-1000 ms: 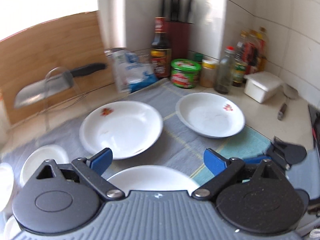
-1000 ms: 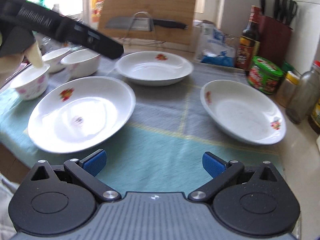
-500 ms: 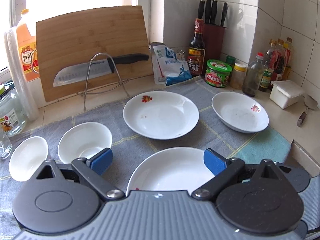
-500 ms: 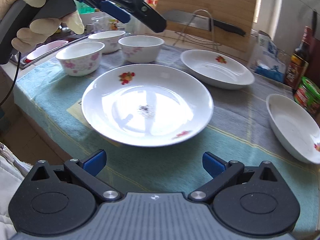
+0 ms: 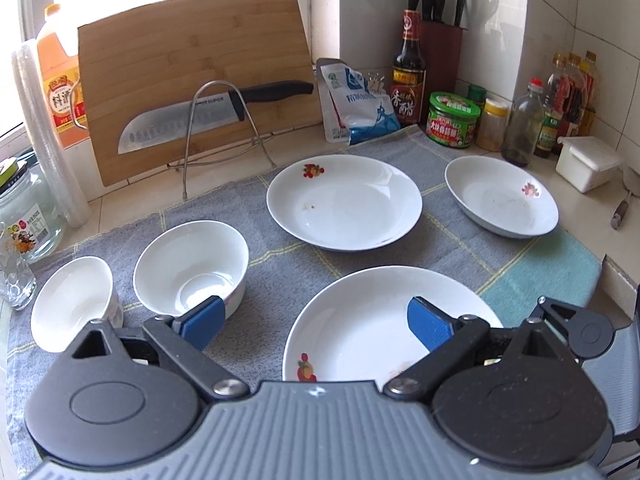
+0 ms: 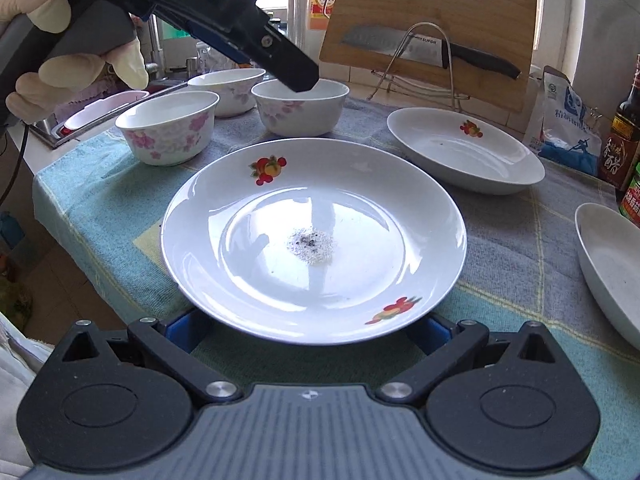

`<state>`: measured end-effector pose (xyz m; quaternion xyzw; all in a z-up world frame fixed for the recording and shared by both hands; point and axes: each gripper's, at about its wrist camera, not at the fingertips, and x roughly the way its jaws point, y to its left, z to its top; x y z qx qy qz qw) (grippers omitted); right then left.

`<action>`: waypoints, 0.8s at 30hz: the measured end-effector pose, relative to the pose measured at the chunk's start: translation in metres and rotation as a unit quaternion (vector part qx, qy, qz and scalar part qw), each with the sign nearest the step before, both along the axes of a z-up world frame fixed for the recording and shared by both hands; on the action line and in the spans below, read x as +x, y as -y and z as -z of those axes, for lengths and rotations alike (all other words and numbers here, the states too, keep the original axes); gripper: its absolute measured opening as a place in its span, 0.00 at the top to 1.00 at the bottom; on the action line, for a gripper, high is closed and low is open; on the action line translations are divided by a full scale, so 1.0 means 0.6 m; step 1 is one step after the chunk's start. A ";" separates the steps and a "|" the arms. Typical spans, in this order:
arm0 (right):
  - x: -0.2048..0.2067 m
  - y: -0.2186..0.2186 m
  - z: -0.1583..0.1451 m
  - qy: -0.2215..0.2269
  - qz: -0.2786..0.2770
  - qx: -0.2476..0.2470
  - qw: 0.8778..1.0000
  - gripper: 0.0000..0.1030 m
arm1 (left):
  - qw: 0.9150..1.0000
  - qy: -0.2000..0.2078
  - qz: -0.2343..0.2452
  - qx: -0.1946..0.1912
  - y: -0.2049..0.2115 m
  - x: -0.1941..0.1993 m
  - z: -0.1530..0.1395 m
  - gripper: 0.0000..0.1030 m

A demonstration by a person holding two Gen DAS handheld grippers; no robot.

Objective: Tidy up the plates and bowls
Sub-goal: 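Carry the held plate with the left tool over another white plate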

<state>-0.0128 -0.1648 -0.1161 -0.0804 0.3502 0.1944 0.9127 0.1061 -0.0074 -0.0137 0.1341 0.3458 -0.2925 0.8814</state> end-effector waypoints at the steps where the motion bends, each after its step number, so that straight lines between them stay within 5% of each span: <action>1: -0.001 0.002 0.001 0.004 -0.001 0.002 1.000 0.00 | 1.000 -0.001 0.003 0.006 0.002 0.003 0.002 0.05; 17: -0.011 0.007 0.010 0.037 -0.002 0.015 0.999 0.00 | 0.987 -0.134 0.066 0.065 0.045 0.091 0.071 0.06; 24: -0.011 0.005 0.008 0.033 0.001 0.011 0.999 0.00 | 0.974 -0.180 0.102 0.095 0.070 0.110 0.091 0.17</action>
